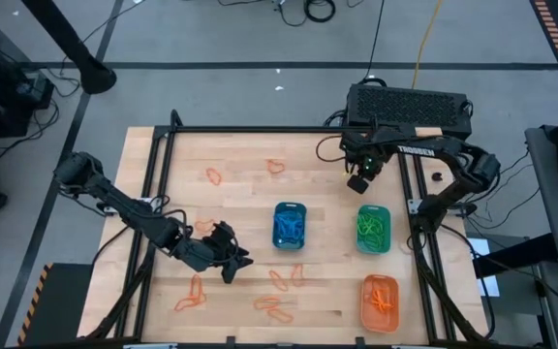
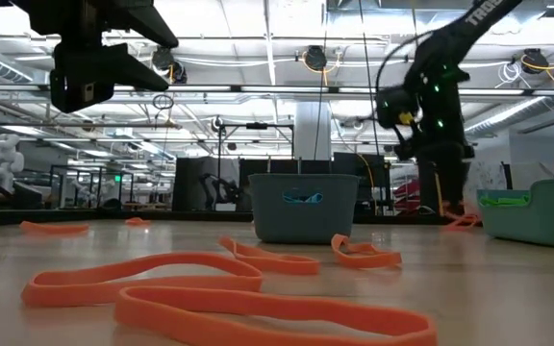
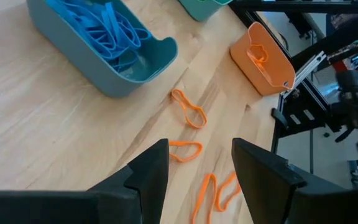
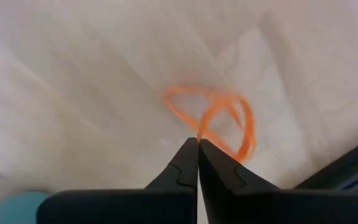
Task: Sort rubber bands into baskets
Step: Put the orange rubberband into the orange bin
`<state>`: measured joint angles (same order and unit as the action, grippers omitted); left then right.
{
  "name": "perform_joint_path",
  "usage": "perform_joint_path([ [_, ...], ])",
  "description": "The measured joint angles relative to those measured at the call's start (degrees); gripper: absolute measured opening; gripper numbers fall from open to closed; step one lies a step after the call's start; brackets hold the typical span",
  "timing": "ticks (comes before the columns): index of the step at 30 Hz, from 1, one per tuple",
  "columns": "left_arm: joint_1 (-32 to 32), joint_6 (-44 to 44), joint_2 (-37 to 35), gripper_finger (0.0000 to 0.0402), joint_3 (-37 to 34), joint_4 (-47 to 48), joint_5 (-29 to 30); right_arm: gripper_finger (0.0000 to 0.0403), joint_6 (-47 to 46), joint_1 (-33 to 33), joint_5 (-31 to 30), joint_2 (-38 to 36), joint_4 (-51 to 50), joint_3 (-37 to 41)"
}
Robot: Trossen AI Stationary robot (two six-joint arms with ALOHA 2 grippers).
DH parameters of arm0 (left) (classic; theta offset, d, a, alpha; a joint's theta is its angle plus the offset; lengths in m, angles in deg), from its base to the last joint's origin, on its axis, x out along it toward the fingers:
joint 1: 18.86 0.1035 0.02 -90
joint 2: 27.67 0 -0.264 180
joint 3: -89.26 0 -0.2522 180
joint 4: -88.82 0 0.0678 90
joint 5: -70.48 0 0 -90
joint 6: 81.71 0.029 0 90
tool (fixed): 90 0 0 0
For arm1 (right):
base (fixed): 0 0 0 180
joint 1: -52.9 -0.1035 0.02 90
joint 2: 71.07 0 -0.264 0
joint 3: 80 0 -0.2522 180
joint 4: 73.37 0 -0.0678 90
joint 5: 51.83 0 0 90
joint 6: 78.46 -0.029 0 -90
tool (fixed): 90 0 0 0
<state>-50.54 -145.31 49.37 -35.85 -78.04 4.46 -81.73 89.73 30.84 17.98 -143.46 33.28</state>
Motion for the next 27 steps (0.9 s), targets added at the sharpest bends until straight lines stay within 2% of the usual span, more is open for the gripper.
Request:
perform_joint_path([
  [5,-0.1,1.2,0.0,0.0183,0.0,0.1,-1.7,0.0001,-2.3,-3.0,-0.7,-1.7,-5.0,-7.2],
  [10,-0.9,3.0,0.0,0.0183,0.0,0.1,-1.7,0.0,-4.7,-6.2,-5.9,-2.2,-11.7,-15.8],
  [17,-1.8,3.1,0.0,0.0183,0.0,1.6,-1.9,0.0,-10.4,-10.9,-5.6,-2.2,-22.3,-24.5],
  [21,-3.1,3.7,0.0,0.0183,0.0,1.7,-2.9,0.0,-14.0,-16.3,3.0,-2.5,-28.4,-25.3],
  [27,-4.9,4.4,0.0,0.0183,0.0,3.8,-2.9,0.0,-23.3,-29.8,13.7,-3.5,-29.0,-24.8],
])
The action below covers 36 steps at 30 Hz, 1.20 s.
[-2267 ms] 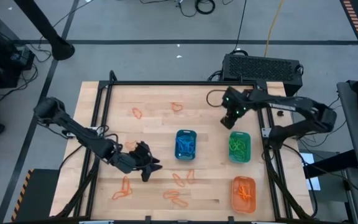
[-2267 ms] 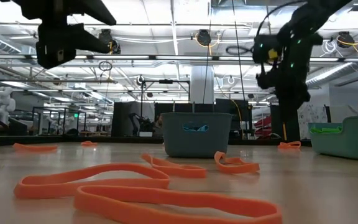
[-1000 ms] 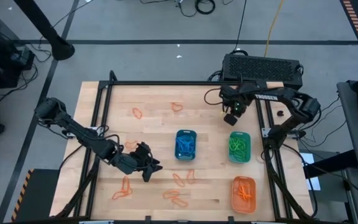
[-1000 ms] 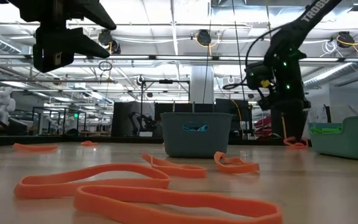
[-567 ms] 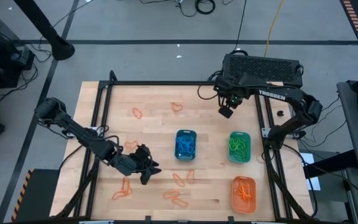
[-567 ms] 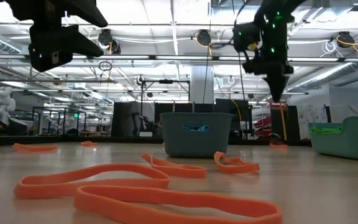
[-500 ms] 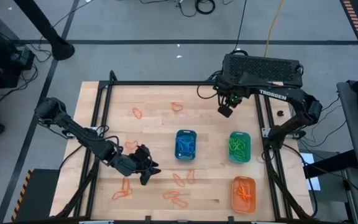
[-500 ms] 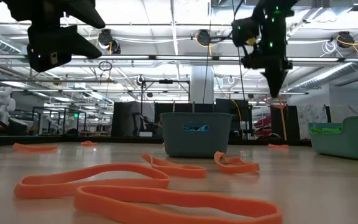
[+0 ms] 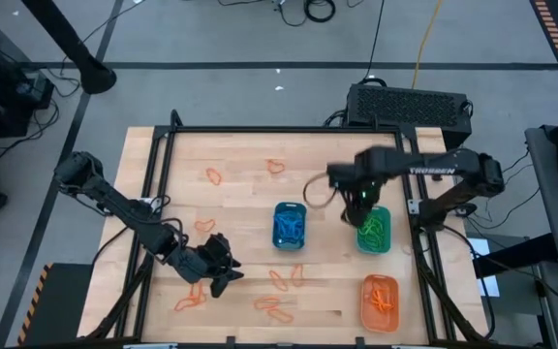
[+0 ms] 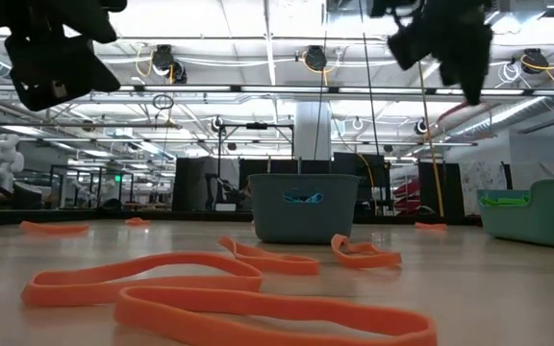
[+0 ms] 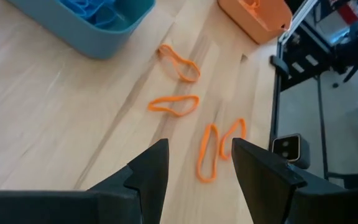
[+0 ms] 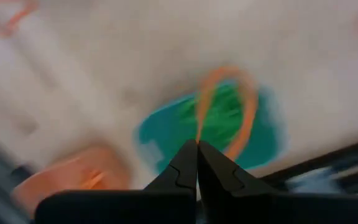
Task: Sort rubber bands into baskets
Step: Put the orange rubberband into the orange bin
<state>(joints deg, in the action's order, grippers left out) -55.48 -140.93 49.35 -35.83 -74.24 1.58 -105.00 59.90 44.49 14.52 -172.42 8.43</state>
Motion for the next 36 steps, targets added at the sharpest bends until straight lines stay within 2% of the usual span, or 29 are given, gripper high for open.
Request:
perform_joint_path([
  [4,-0.5,0.3,0.0,0.0183,0.0,1.2,0.0,0.0,-8.4,-10.1,7.8,0.0,1.4,0.0],
  [6,-0.5,1.5,0.0,0.0183,0.0,1.6,0.0,0.0,-12.8,-15.4,9.8,0.0,3.1,0.1],
  [12,0.8,8.3,0.0,0.0183,0.1,1.6,0.0,0.0,-29.8,-30.8,12.6,0.0,12.2,3.7],
  [18,4.2,16.2,0.0,0.0183,2.3,1.5,-1.9,0.0,-49.9,-44.1,13.0,0.0,29.7,9.5],
  [21,5.7,20.7,0.0,0.0183,3.5,1.6,-5.1,0.0,-58.4,-47.6,10.8,0.3,36.1,12.9],
  [26,7.2,25.9,0.0,0.0183,5.7,1.6,-10.3,0.0,-70.0,-50.7,9.9,0.3,37.4,17.5],
  [30,7.5,28.2,0.0,0.0183,6.1,1.4,-10.6,0.0012,-71.6,-52.2,10.2,0.3,37.9,18.1],
  [36,7.8,28.1,0.0,0.0183,6.1,1.2,-10.5,0.0063,-71.3,-53.2,10.3,0.3,38.1,18.1],
])
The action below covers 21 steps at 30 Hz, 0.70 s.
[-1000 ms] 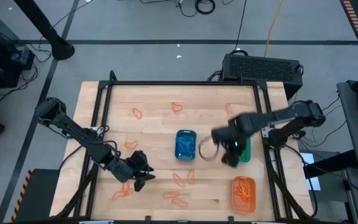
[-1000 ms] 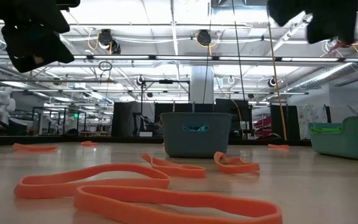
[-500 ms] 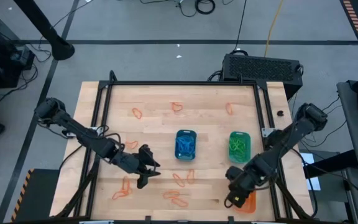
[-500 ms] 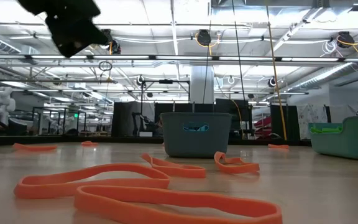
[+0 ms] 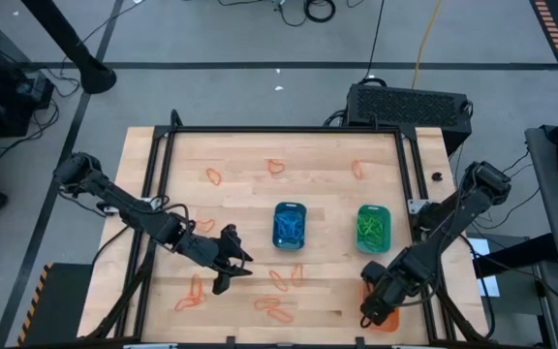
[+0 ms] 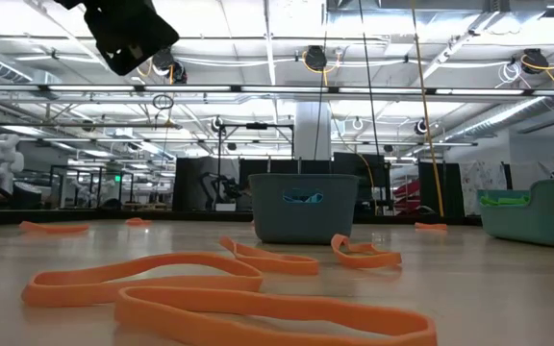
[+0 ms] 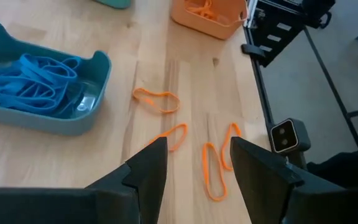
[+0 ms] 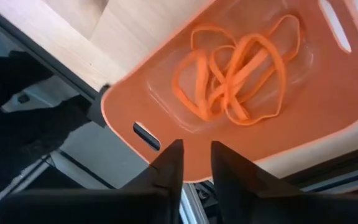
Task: Sort rubber bands into baskets
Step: Put the orange rubberband into the orange bin
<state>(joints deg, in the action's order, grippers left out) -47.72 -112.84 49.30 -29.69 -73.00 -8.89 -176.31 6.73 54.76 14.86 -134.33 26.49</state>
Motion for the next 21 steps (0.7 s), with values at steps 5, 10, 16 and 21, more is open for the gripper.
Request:
perform_joint_path([
  [5,0.0,-3.6,0.0,0.0183,0.0,-0.5,-0.5,0.0102,4.8,0.3,0.1,-0.3,-0.2,0.0],
  [10,-1.6,-6.7,0.0,0.0183,0.0,-0.4,-3.5,0.0107,15.8,4.2,-4.2,-0.5,4.9,-3.0],
  [16,-3.0,-9.5,0.0,0.0183,0.0,1.4,-2.3,0.0097,34.7,11.2,-9.6,0.0,17.8,-3.7],
  [21,-3.0,-12.8,0.0,0.0183,0.0,1.0,-1.3,0.0095,60.5,16.3,-9.3,4.5,28.5,-3.7],
])
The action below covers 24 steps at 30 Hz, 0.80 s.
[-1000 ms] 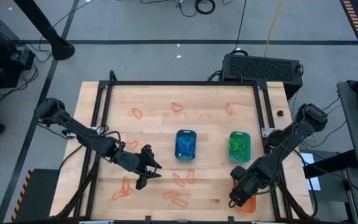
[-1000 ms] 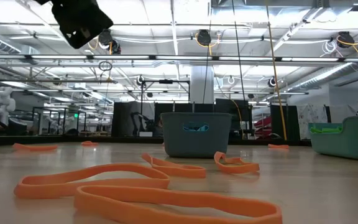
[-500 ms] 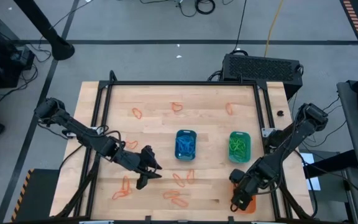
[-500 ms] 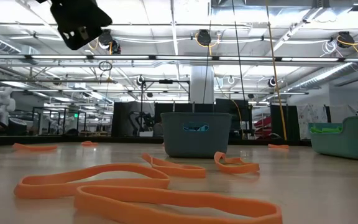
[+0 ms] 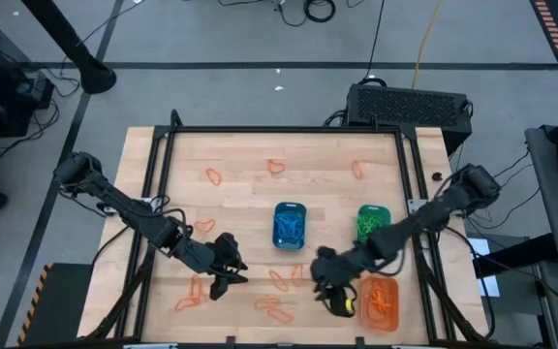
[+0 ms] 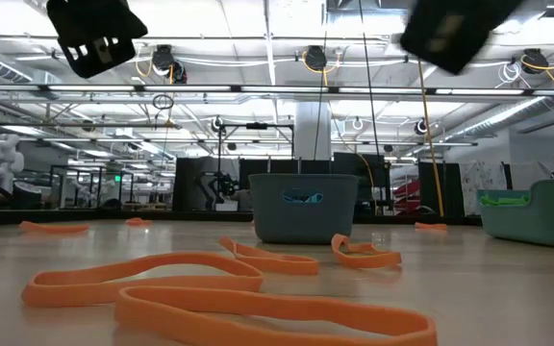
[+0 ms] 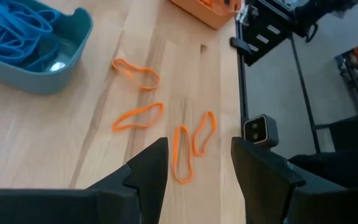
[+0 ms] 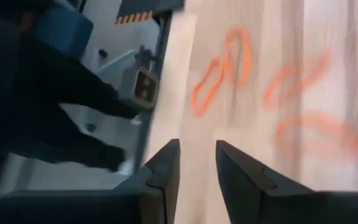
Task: Sort rubber bands into baskets
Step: Put the orange rubberband into the orange bin
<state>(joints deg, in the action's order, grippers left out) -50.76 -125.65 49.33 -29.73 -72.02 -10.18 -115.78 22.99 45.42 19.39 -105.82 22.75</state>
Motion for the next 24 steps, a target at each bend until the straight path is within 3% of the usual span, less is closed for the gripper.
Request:
perform_joint_path([
  [4,-0.1,-2.2,0.0,0.0183,0.0,0.0,1.1,0.0095,17.0,3.5,0.2,4.6,6.6,0.0],
  [13,-1.9,-3.8,0.0,0.0183,0.0,0.0,8.3,0.0096,33.1,8.6,0.2,13.5,6.5,-4.3],
  [24,-2.0,-3.8,0.0,0.0183,0.0,0.1,10.9,0.0097,50.9,11.4,0.3,24.7,-12.3,-19.1],
])
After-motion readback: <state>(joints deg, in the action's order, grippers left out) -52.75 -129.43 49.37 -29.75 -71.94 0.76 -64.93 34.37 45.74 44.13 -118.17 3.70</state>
